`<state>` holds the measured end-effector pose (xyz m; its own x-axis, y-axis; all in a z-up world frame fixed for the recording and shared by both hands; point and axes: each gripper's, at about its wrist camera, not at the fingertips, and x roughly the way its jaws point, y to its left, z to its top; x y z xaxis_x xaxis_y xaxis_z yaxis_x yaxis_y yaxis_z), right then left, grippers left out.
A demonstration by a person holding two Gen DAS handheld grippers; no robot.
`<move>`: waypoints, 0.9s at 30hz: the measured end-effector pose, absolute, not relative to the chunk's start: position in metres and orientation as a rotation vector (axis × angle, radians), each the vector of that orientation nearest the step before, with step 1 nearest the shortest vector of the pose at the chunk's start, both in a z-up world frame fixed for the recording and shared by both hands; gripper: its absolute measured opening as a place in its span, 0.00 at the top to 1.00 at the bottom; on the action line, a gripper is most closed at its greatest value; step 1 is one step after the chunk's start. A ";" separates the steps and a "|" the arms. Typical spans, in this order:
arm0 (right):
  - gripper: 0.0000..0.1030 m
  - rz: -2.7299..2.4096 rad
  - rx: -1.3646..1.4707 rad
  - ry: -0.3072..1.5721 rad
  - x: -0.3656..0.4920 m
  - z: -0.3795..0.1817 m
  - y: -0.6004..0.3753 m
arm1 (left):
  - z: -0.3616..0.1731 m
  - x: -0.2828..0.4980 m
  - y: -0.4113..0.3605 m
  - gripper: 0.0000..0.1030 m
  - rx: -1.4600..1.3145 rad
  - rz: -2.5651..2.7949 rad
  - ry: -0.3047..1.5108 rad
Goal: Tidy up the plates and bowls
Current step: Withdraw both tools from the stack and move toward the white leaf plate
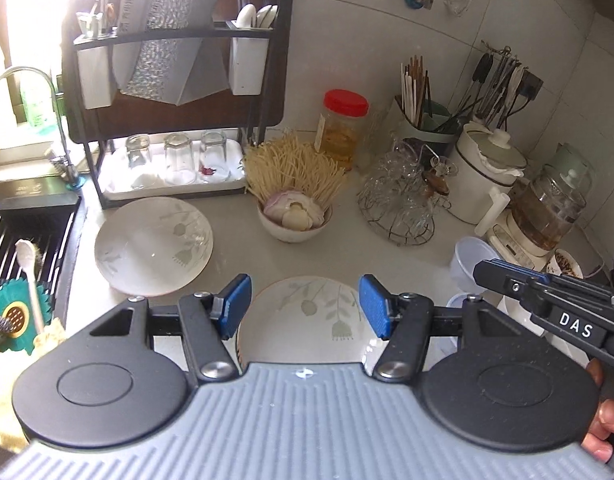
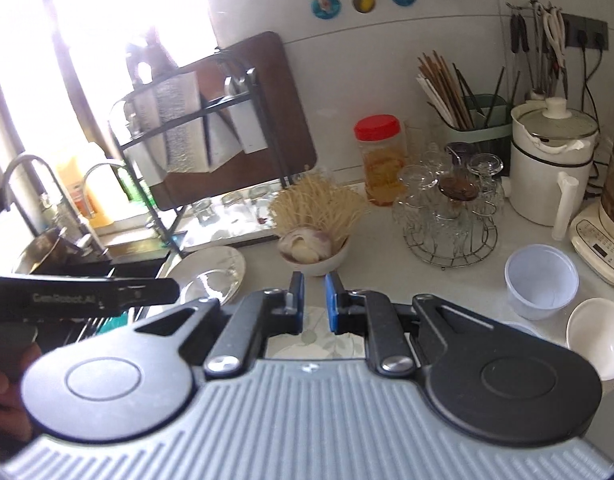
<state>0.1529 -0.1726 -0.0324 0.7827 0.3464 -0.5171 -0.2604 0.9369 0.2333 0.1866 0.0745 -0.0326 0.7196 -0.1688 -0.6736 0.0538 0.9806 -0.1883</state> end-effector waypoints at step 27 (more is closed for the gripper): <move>0.85 0.591 0.062 0.620 0.051 -0.046 -0.215 | -0.051 0.017 0.004 0.36 -0.298 0.123 0.777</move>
<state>0.0511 -0.2149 -0.0455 0.6553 0.5389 -0.5293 -0.5030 0.8341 0.2266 0.0168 0.0037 -0.0511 0.7082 0.0000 -0.7061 -0.2186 0.9509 -0.2192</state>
